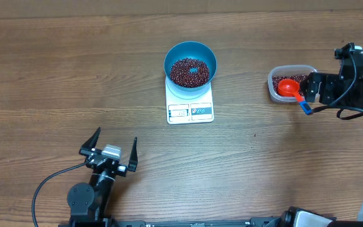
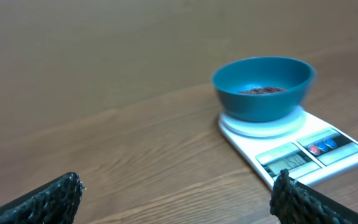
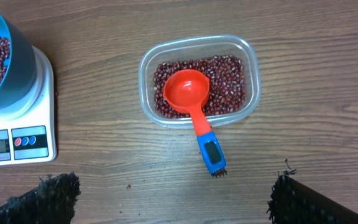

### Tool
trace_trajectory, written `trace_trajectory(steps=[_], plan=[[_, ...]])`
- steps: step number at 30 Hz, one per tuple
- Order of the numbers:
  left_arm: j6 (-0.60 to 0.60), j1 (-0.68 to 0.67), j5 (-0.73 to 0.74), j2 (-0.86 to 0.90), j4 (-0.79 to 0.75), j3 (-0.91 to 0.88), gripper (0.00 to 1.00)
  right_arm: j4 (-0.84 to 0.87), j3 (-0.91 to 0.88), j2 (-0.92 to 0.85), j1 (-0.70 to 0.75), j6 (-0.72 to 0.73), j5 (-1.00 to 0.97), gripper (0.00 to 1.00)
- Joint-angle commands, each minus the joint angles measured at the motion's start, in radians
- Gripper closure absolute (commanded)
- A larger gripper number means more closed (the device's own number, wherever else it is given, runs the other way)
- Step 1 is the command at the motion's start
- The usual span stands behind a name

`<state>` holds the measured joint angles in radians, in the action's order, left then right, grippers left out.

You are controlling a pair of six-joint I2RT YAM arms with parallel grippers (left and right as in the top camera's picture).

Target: Scoop item into bowl and weigh 150g on scale

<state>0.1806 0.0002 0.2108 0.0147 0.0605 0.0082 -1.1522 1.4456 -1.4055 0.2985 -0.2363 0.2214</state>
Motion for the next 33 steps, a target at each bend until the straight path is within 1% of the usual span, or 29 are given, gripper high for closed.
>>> trace_trajectory(steps=[1, 6, 33], plan=[[-0.087, 0.011, -0.111, -0.011, 0.014, -0.004, 0.00, 0.001, 0.021, 0.001, -0.003, -0.001, 0.008, 0.00], [-0.114, 0.013, -0.113, -0.011, 0.014, -0.004, 0.01, 0.001, 0.021, 0.001, -0.003, 0.000, 0.008, 0.00], [-0.114, 0.013, -0.114, -0.010, 0.010, -0.003, 0.00, 0.001, 0.021, 0.001, -0.003, -0.001, 0.008, 0.00]])
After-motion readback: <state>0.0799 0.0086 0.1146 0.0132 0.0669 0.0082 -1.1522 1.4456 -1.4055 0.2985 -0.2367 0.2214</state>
